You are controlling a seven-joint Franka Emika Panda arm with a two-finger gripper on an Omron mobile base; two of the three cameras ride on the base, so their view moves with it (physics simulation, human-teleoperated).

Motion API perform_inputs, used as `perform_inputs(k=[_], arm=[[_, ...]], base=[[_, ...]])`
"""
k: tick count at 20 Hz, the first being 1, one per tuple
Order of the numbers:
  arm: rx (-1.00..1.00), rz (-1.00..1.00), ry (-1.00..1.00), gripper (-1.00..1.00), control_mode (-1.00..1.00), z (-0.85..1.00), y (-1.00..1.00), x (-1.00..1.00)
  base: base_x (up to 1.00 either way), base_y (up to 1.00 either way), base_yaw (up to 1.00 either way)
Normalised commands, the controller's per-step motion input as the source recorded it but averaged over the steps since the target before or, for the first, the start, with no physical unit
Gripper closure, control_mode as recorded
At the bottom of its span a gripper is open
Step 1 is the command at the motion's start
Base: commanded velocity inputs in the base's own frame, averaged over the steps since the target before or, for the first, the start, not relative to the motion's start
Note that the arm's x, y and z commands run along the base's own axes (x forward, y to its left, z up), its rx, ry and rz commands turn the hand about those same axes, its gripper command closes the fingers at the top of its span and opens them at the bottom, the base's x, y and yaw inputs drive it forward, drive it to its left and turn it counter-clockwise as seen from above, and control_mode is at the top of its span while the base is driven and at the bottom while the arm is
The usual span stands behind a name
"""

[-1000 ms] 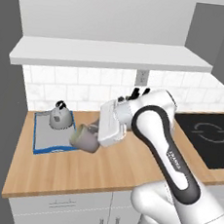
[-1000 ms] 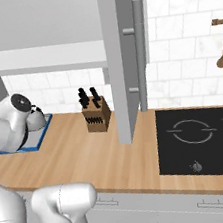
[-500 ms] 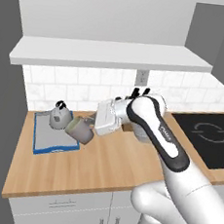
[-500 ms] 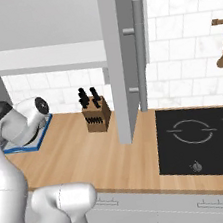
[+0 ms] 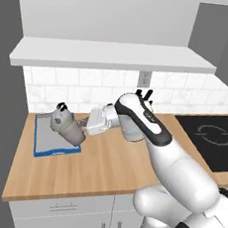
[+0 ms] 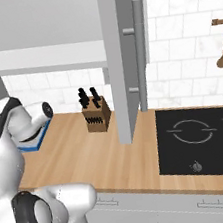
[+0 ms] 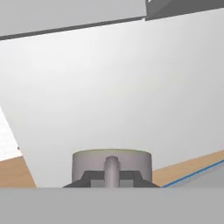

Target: Pick the kettle from the counter and place it on the tray. Then pick the mug from the cabinet and place it on the tray. Then close the cabinet doors.

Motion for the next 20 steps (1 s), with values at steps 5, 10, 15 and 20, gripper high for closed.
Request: perform_inputs(k=[5, 10, 15, 20], arm=[[0.0, 0.0, 0.02, 1.0, -1.0, -0.24, 0.13, 0.63], [0.0, 0.03, 0.01, 1.0, -1.0, -0.26, 0.24, 0.57], [-0.04, 0.06, 0.0, 1.0, -1.0, -0.39, 0.32, 0.47], [-0.03, 0.09, 0.0, 1.0, -1.0, -0.33, 0.16, 0.53]], base=[[0.0, 0.0, 0.0], [0.0, 0.0, 0.0], [0.0, 0.0, 0.0], [0.0, 0.0, 0.0]])
